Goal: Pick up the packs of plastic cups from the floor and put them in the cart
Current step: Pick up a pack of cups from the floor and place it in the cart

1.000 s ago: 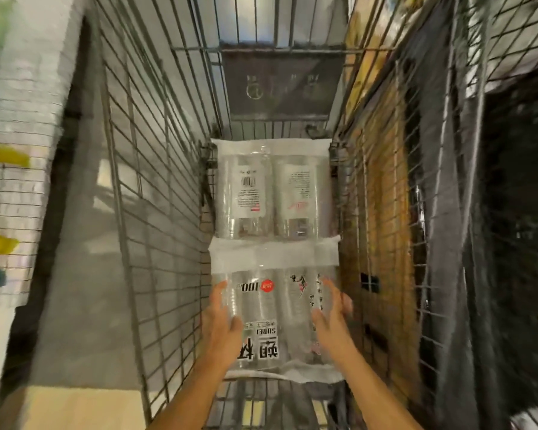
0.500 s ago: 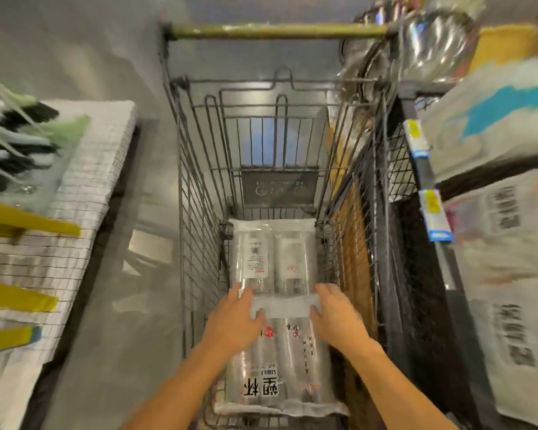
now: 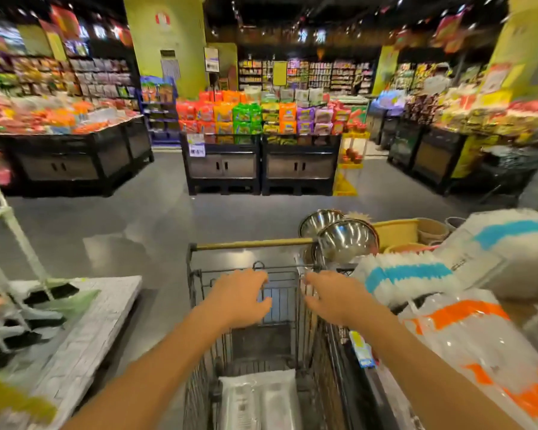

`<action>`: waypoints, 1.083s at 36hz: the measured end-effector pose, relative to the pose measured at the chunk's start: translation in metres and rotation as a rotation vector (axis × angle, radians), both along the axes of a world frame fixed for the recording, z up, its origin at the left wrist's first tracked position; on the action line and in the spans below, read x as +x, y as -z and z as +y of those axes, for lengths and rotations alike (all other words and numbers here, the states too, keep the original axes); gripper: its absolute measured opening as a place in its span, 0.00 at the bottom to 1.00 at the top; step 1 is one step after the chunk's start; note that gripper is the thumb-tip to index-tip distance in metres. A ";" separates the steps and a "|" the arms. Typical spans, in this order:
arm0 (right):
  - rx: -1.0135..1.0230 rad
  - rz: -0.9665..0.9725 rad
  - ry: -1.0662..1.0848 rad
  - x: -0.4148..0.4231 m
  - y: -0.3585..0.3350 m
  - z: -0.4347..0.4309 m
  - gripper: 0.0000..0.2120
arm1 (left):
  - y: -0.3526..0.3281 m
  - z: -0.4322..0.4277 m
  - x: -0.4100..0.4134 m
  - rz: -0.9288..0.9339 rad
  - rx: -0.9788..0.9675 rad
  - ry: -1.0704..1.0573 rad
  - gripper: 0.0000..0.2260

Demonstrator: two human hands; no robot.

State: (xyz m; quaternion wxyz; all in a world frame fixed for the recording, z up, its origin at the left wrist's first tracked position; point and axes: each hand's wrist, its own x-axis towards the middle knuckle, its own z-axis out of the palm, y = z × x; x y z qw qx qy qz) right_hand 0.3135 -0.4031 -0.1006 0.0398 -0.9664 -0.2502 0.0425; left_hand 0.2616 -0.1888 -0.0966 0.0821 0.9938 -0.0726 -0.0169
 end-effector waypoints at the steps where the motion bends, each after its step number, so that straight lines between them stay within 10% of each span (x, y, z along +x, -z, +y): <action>1: 0.006 -0.022 0.024 -0.005 -0.011 -0.004 0.18 | -0.013 -0.005 -0.001 -0.017 0.011 0.025 0.21; 18: -0.029 -0.128 0.675 -0.220 -0.091 -0.097 0.20 | -0.089 -0.109 -0.063 -0.116 -0.008 0.664 0.17; 39: -0.014 -0.173 1.659 -0.696 -0.121 -0.121 0.17 | -0.110 -0.303 -0.408 -0.103 -0.087 1.604 0.18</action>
